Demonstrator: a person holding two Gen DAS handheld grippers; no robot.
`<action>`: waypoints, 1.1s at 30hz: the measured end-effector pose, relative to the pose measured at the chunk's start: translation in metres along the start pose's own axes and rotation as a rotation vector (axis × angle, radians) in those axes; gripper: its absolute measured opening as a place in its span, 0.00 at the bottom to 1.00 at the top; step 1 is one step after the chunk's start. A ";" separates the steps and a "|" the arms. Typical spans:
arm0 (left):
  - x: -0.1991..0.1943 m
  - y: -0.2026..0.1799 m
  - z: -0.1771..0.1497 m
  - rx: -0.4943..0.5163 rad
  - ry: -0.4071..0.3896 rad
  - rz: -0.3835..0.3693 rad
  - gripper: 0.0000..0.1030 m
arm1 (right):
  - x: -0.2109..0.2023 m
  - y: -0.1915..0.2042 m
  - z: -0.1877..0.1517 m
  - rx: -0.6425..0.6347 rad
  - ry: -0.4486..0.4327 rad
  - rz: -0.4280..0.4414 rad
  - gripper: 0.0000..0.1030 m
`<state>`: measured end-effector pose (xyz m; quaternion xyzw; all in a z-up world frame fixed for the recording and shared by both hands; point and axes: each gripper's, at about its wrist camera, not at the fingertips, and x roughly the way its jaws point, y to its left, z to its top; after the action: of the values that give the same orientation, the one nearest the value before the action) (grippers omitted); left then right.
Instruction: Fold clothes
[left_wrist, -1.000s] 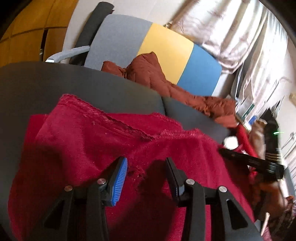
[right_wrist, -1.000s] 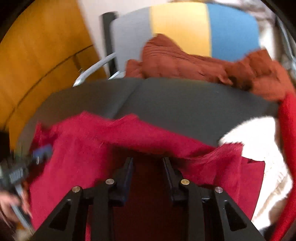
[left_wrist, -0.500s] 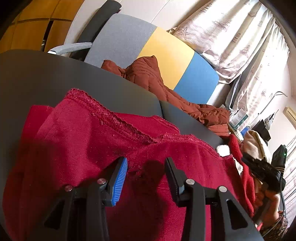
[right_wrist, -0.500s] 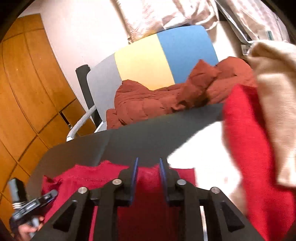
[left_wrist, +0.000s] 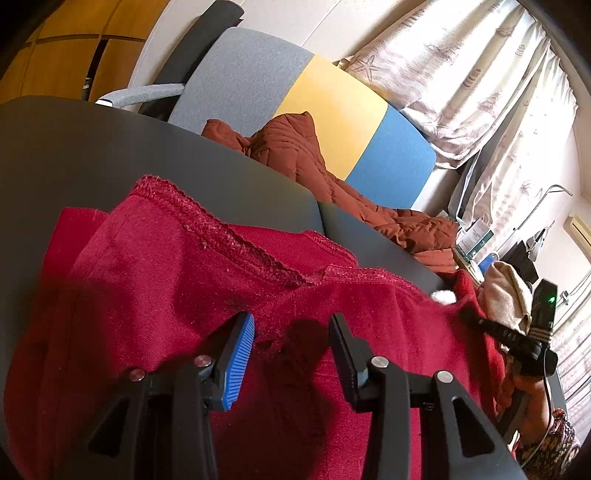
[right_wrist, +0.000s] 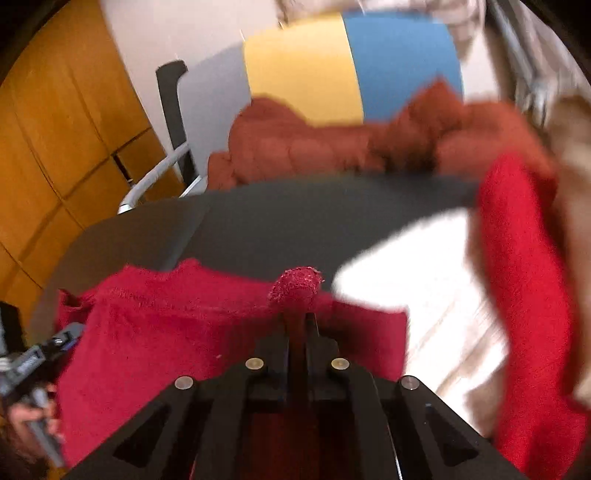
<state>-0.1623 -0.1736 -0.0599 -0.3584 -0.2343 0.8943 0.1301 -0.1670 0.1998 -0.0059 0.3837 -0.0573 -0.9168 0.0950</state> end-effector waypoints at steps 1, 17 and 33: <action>0.000 0.000 0.000 -0.001 0.000 -0.002 0.41 | -0.003 -0.002 0.002 0.012 -0.025 -0.024 0.06; -0.001 0.004 0.001 -0.013 -0.001 -0.018 0.41 | -0.035 0.018 0.002 -0.017 -0.134 -0.096 0.27; -0.036 0.037 0.042 -0.063 -0.046 0.185 0.41 | 0.032 0.032 -0.030 -0.064 0.054 -0.038 0.22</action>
<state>-0.1688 -0.2335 -0.0317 -0.3619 -0.2311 0.9026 0.0303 -0.1636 0.1604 -0.0438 0.4060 -0.0182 -0.9092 0.0910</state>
